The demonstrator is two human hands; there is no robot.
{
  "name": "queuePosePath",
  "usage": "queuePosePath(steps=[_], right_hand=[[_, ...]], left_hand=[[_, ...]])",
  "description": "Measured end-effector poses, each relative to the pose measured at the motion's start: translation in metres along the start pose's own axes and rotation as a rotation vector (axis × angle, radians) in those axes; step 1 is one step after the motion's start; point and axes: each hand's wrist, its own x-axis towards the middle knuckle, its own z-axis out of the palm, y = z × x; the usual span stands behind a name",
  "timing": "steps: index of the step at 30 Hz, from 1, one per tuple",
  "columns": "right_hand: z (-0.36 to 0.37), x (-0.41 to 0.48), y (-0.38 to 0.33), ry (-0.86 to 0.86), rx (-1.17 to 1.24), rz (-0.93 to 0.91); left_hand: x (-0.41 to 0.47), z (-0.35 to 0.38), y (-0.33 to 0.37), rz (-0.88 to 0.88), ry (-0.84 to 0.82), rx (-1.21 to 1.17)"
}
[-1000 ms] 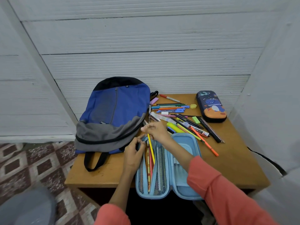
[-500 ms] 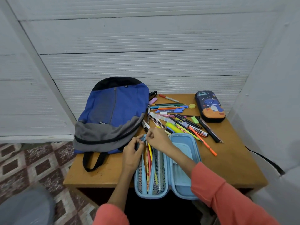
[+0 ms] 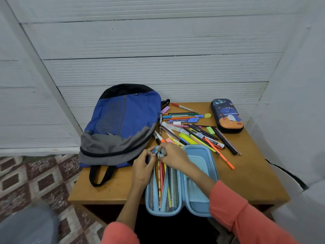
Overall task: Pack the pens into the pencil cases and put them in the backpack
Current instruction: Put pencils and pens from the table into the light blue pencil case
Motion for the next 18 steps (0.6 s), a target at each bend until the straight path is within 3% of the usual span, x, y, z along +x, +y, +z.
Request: queuePosePath(steps=[18], right_hand=[[-0.005,-0.013,-0.012,0.005,-0.145,0.000]], left_hand=[[0.000,0.001,0.000,0.000,0.002,0.012]])
